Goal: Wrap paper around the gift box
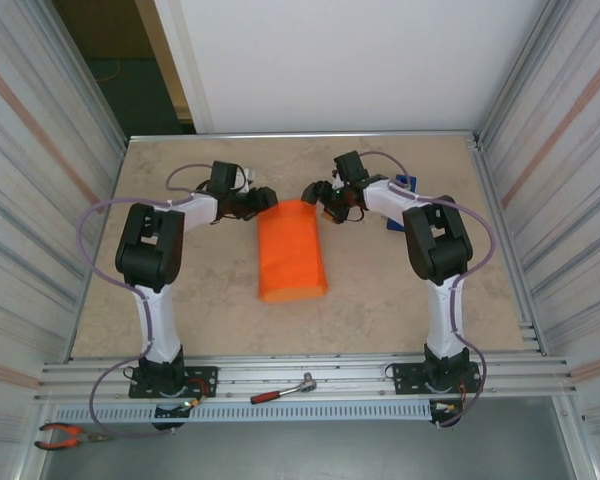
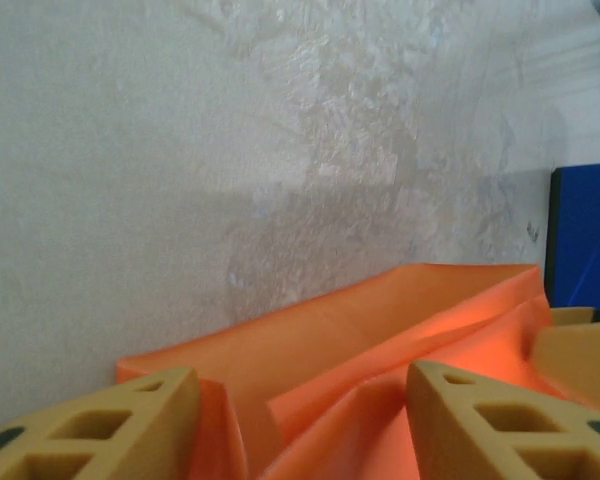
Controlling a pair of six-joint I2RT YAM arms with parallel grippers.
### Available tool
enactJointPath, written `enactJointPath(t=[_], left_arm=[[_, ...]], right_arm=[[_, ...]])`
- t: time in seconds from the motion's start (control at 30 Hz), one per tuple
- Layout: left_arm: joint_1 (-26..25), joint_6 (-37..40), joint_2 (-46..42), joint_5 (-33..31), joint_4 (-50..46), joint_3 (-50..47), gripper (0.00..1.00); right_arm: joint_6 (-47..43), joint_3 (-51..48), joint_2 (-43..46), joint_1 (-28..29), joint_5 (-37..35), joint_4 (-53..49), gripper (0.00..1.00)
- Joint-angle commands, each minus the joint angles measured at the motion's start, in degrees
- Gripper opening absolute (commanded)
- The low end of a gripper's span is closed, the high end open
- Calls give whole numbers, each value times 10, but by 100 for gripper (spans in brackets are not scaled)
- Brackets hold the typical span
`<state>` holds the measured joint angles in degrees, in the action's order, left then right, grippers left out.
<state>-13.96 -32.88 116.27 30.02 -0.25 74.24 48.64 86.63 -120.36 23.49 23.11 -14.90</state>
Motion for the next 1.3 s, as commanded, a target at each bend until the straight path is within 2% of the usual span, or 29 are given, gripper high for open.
enactJointPath(t=[0.0,0.03,0.13,0.27,0.33,0.47,0.57,0.67,0.9,0.97,1.07,1.27], left_arm=[[22,15,-51,9,-14,7,68],[27,12,-68,14,-6,-4,72],[36,7,-126,21,10,-50,79],[38,5,-223,11,23,-140,82],[38,-10,-273,-4,35,-194,79],[21,-21,-366,-53,2,-296,64],[6,-30,-426,-109,-17,-371,53],[-6,-30,-445,-140,-34,-412,44],[-22,-23,-418,-127,-19,-438,23],[-27,-18,-407,-126,-19,-433,20],[-42,-16,-396,-125,-18,-428,18],[-110,-37,-370,-138,5,-429,17]], right_arm=[[-32,-15,91,-6,-56,-36,95],[-44,-22,110,-6,-76,-48,98],[-73,-46,164,4,-132,-78,98],[-89,-116,246,22,-161,-75,98],[-83,-158,277,28,-143,-68,98],[-57,-233,319,45,-147,-95,98],[-52,-296,343,67,-178,-100,89],[-42,-352,355,86,-201,-89,78],[-32,-398,353,114,-221,-61,38],[-30,-393,339,122,-217,-52,31],[-27,-376,310,143,-224,-47,24],[-17,-343,264,190,-230,-38,21]])
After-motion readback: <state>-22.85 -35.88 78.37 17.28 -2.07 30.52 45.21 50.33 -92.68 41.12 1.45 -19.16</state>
